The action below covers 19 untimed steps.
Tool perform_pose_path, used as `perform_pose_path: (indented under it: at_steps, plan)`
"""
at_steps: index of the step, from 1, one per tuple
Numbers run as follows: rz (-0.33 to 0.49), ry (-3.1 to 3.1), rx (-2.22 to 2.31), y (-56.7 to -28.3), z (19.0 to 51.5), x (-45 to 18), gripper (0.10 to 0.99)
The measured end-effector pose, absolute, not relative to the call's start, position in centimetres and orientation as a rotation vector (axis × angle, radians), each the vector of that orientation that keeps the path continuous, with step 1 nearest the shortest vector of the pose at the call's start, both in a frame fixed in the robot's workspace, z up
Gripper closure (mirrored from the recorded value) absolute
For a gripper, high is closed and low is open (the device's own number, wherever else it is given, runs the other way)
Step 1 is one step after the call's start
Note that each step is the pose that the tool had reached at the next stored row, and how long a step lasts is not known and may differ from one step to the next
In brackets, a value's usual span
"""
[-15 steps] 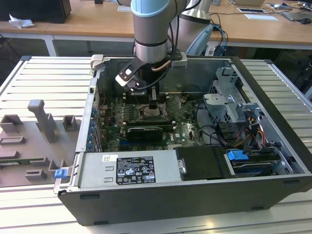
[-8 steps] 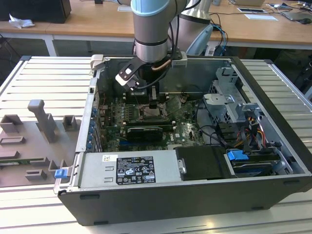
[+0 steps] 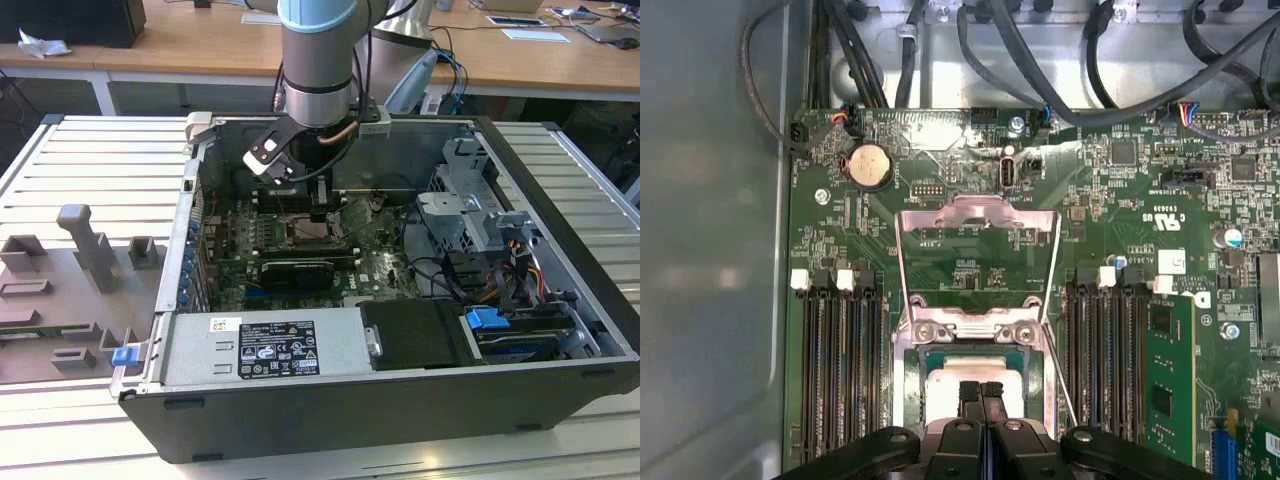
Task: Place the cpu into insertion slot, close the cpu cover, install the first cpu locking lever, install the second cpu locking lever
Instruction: 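Close the cpu cover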
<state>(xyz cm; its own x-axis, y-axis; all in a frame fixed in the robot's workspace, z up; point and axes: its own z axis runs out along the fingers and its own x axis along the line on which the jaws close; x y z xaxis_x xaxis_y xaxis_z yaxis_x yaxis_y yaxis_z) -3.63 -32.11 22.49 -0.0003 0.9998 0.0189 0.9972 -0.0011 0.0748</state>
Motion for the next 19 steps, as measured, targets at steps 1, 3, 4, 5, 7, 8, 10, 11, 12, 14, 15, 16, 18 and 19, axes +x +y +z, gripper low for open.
perform_pose_path:
  at_steps: [1,3,4,5,7,8,10,11,12,14,15,16,18,19]
  plan:
    - [0.103,2.192,2.193,-32.1,22.5,-3.6,0.980]
    - [0.102,2.192,2.193,-32.1,22.6,-3.6,0.980]
    - [0.103,2.192,2.193,-32.1,23.2,-3.6,0.980]
    - [0.103,2.192,2.193,-32.1,23.9,-3.6,0.980]
    - [0.103,2.192,2.193,-32.1,24.9,-3.6,0.980]
    - [0.103,2.192,2.193,-32.1,25.1,-3.6,0.980]
    - [0.103,2.192,2.193,-32.1,25.1,-3.6,0.980]
    - [0.103,2.192,2.193,-32.1,25.1,-3.6,0.980]
    - [0.103,2.192,2.192,-32.1,25.1,-3.5,0.980]
    - [0.103,2.192,2.193,-32.1,25.0,-2.8,0.980]
    - [0.103,2.192,2.193,-32.1,25.0,-2.6,0.980]
    - [0.103,2.192,2.193,-32.1,25.0,-2.3,0.980]
    - [0.103,2.192,2.193,-32.1,25.0,-1.6,0.980]
    - [0.103,2.192,2.193,-32.1,25.0,-1.4,0.980]
